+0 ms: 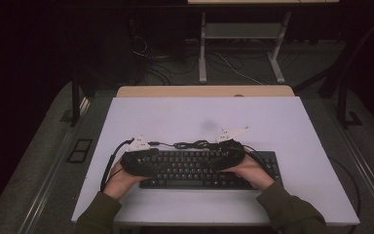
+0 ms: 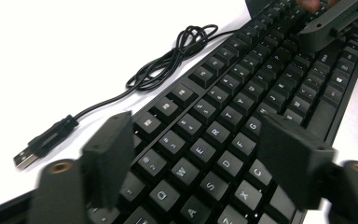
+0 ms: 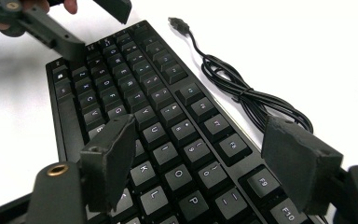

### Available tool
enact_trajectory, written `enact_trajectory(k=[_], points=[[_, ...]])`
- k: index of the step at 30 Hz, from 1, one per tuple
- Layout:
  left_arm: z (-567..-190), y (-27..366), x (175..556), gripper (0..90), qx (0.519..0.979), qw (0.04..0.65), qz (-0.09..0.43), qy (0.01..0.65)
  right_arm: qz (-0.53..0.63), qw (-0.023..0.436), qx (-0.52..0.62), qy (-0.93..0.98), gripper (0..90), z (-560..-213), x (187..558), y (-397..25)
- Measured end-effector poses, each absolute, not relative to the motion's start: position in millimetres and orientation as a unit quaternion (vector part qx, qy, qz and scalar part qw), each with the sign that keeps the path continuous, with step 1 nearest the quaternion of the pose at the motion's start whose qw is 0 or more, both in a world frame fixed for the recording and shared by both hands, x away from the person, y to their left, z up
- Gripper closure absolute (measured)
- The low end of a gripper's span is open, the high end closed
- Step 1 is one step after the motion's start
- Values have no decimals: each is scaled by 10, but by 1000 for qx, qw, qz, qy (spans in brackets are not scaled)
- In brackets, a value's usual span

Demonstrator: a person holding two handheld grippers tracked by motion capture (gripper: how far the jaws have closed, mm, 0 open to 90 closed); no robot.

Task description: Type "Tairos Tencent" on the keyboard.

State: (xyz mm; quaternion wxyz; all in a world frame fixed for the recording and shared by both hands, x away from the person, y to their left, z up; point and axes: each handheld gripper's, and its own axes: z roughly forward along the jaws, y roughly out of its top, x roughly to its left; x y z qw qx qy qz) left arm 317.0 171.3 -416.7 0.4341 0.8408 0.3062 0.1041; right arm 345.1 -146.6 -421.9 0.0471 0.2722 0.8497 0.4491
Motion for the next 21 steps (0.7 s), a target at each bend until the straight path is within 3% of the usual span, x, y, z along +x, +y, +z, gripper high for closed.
enact_trajectory(k=[11,21], points=[[-4163,1815,3184,893,845,434,71,305,449,48,273,849,255,-4215,3453,-1473],[-4219,1759,3178,894,866,410,53,282,449,49,273,850,256,-4216,3452,-1470]])
